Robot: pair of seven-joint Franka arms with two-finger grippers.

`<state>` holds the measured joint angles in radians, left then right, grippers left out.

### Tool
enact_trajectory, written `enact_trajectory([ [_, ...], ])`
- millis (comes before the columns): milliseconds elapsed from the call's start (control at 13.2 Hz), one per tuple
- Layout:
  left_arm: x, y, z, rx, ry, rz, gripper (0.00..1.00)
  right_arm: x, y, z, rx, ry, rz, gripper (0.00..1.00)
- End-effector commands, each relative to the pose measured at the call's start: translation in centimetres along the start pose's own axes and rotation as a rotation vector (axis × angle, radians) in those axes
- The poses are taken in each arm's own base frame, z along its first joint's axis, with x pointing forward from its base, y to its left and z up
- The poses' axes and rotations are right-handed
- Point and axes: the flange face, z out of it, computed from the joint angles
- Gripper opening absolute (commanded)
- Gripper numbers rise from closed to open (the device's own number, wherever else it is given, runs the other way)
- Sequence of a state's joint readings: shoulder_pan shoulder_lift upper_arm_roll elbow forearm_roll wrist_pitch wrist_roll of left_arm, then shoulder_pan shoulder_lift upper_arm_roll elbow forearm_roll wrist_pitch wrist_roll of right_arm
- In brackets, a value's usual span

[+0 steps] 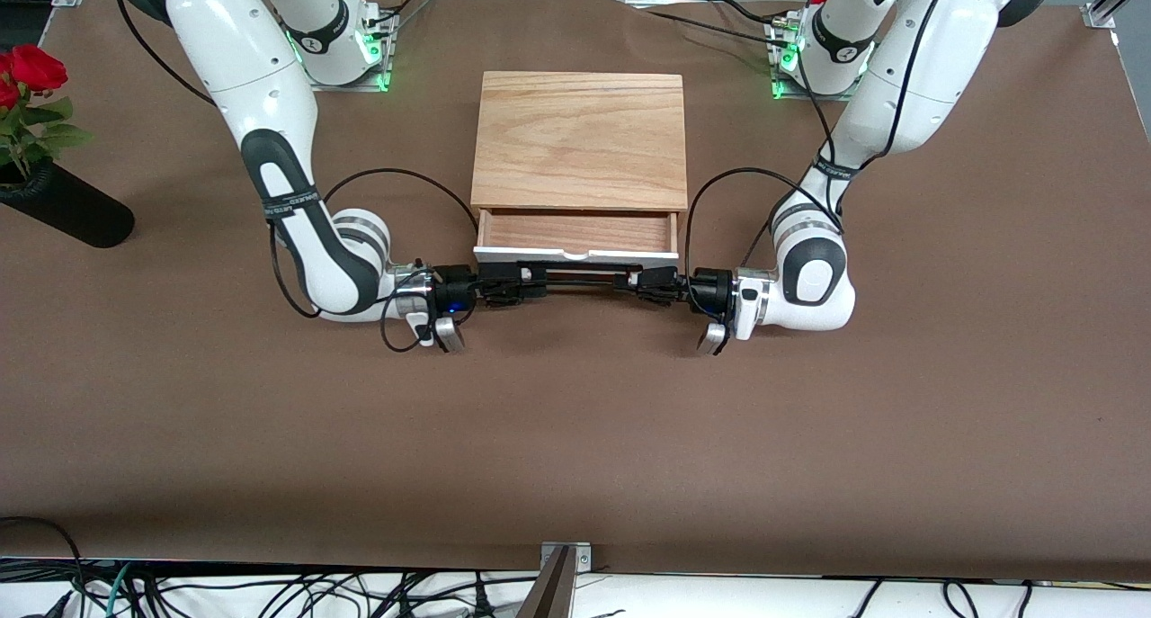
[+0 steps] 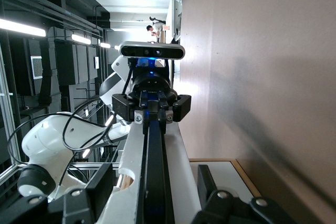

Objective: Close drawer with both arms simultaneously
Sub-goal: 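Push the white drawer into the box with both grippers together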

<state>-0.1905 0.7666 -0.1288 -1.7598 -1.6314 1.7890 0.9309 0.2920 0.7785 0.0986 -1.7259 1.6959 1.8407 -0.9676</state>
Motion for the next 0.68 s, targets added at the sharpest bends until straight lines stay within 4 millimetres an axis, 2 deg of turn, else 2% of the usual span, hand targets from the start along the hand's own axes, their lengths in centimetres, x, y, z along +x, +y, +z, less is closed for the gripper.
enact_trajectory([
  [0, -0.1, 0.7, 0.3, -0.011, -0.001, 0.023, 0.01, -0.8, -0.6, 0.8, -0.007, 0.020, 0.001, 0.50],
  [152, -0.1, 0.7, 0.3, -0.011, -0.001, 0.024, 0.00, -0.6, -0.9, 0.7, -0.003, 0.018, 0.001, 0.42],
  [380, -0.1, 0.7, 0.3, -0.011, -0.001, 0.024, 0.00, 0.1, -1.9, 0.0, -0.002, 0.019, -0.017, 0.45],
  [608, -0.1, 0.7, 0.3, -0.011, -0.001, 0.024, 0.00, 0.1, -1.6, -0.9, -0.027, 0.002, -0.035, 0.45],
])
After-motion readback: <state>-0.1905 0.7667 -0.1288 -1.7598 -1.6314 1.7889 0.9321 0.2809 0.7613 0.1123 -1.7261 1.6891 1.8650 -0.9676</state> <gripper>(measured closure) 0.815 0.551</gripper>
